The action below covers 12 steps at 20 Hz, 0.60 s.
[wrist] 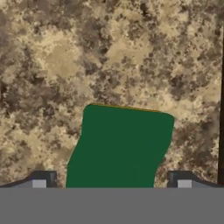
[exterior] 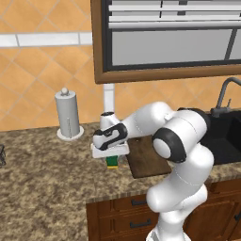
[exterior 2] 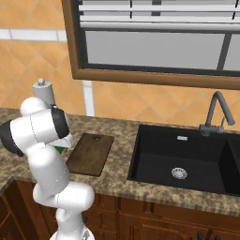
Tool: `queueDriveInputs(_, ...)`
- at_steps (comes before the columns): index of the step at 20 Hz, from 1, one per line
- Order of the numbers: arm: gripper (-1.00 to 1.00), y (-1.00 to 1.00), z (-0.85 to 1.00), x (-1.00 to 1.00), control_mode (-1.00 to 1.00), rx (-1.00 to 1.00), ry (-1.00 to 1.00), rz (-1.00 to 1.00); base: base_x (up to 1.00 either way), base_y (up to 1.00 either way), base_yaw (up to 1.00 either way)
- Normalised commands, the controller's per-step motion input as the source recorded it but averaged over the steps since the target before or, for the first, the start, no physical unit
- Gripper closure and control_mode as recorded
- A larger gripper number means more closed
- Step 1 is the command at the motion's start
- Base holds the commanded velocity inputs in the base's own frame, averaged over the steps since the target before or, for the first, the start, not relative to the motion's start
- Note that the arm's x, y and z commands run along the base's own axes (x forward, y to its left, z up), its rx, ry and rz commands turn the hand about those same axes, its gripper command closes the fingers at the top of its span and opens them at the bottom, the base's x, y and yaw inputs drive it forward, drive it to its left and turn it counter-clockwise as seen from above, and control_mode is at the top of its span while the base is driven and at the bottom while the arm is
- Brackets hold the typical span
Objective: Pick up the sponge from the counter and clean the cutting board by briefly scrubbing or pressing down on the cutting board. Once finished, release the sponge.
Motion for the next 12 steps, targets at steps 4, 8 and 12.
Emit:
queueDriveInputs(4, -1.0, 0.38, -0.14, 0.0, -1.0, 0.0, 0.0, -0.02, 0.0, 0.0, 0.0)
queueDriveInputs(8, -1.0, 0.03, -0.3, -0.01, -1.0, 0.0, 0.0, -0.01, 0.0, 0.0, 0.0)
queueDriveInputs(12, -1.0, -0.19, -0.03, 0.0, -1.0, 0.01, 0.0, 0.0, 0.0, 0.0, 0.0)
